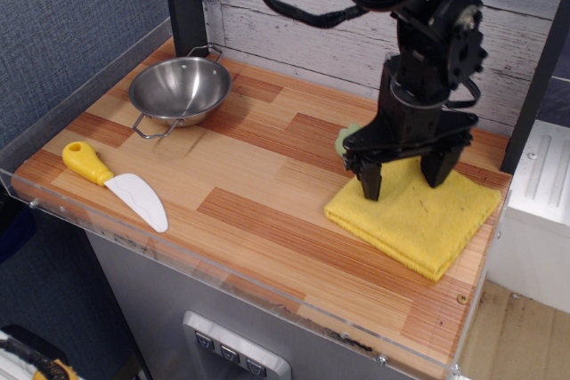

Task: M9ve the yellow napkin to the right side of the table

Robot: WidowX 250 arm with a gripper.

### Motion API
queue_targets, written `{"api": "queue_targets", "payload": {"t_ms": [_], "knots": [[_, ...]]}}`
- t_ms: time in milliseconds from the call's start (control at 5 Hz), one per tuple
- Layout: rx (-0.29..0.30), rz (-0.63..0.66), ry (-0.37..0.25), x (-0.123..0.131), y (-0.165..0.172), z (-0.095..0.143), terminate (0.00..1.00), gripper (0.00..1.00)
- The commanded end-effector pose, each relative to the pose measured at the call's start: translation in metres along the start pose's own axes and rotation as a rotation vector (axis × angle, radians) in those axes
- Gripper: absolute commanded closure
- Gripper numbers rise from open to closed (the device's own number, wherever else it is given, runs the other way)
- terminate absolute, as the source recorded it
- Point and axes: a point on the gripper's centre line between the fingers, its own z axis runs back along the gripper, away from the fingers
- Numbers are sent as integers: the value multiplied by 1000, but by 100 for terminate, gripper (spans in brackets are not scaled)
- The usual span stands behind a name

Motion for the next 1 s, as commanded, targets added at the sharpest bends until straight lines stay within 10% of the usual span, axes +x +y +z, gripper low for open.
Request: {"api": "queue_targets", "payload": {"t_ms": [0, 800], "knots": [[-44, -1, -47, 18, -10, 19, 0, 0], [-92, 11, -89, 18, -4, 83, 0, 0]]}}
